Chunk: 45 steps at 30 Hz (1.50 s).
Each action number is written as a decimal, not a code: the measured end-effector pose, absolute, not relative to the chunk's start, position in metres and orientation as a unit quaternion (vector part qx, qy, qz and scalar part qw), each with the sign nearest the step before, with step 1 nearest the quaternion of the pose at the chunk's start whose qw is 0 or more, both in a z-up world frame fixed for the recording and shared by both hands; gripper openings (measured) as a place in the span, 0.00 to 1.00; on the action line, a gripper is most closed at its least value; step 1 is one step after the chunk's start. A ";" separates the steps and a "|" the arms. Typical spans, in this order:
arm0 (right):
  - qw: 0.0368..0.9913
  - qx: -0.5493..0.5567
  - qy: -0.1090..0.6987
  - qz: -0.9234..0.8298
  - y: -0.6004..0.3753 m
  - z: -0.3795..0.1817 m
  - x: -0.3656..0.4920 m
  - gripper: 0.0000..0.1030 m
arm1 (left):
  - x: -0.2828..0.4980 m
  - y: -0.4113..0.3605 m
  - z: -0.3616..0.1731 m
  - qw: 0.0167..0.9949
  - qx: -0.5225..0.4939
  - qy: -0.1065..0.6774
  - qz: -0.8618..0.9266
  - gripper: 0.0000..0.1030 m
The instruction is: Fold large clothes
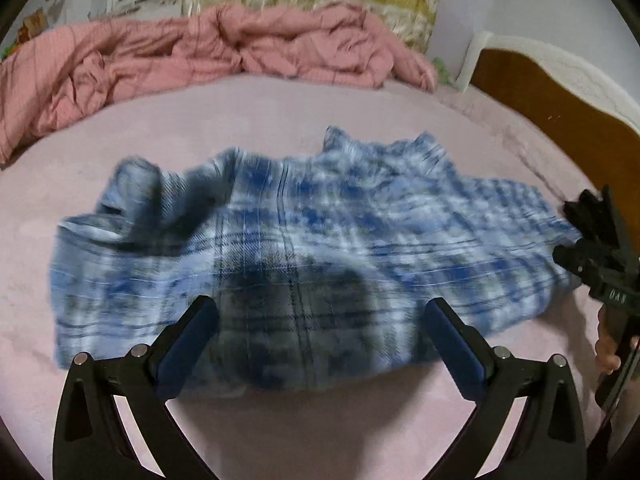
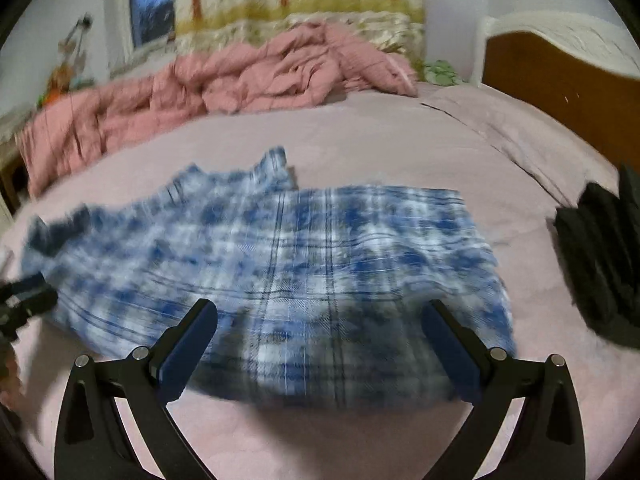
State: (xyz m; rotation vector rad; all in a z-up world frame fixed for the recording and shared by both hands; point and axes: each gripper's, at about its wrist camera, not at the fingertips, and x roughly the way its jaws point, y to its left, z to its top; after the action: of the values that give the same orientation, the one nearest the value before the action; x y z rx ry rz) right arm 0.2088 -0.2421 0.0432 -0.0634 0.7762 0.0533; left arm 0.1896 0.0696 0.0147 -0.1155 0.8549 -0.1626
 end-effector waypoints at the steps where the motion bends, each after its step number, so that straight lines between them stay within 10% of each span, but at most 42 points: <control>1: 0.922 -0.043 0.385 0.025 -0.239 0.037 0.213 1.00 | 0.193 0.068 0.007 0.901 -0.048 0.425 -0.072 1.00; 14: 0.934 -0.006 0.357 0.010 -0.263 0.025 0.202 0.99 | 0.184 0.077 0.016 0.928 0.017 0.363 -0.083 0.98; 20: 0.956 -0.023 0.291 -0.019 -0.279 0.047 0.190 0.93 | 0.213 0.133 0.020 0.923 -0.033 0.379 -0.058 0.67; 30: 0.969 -0.021 0.238 -0.058 -0.284 0.049 0.172 0.83 | 0.246 0.163 0.024 0.930 0.038 0.363 0.047 0.64; 35: 0.971 -0.051 0.207 -0.112 -0.273 0.050 0.164 0.85 | 0.195 0.135 0.038 0.945 -0.011 0.326 -0.036 0.66; 42: 0.973 -0.089 0.171 -0.126 -0.257 0.054 0.149 0.97 | 0.143 0.074 0.060 0.970 0.006 0.239 -0.051 1.00; 45: 0.976 -0.093 0.152 -0.127 -0.255 0.057 0.139 1.00 | 0.131 0.059 0.068 0.979 0.007 0.195 -0.051 1.00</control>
State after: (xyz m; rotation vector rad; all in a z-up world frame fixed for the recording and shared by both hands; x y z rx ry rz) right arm 0.1389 -0.2554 0.0571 -0.1869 0.3060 -0.2552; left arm 0.1310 0.0591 0.0677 0.0136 0.3924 -0.1033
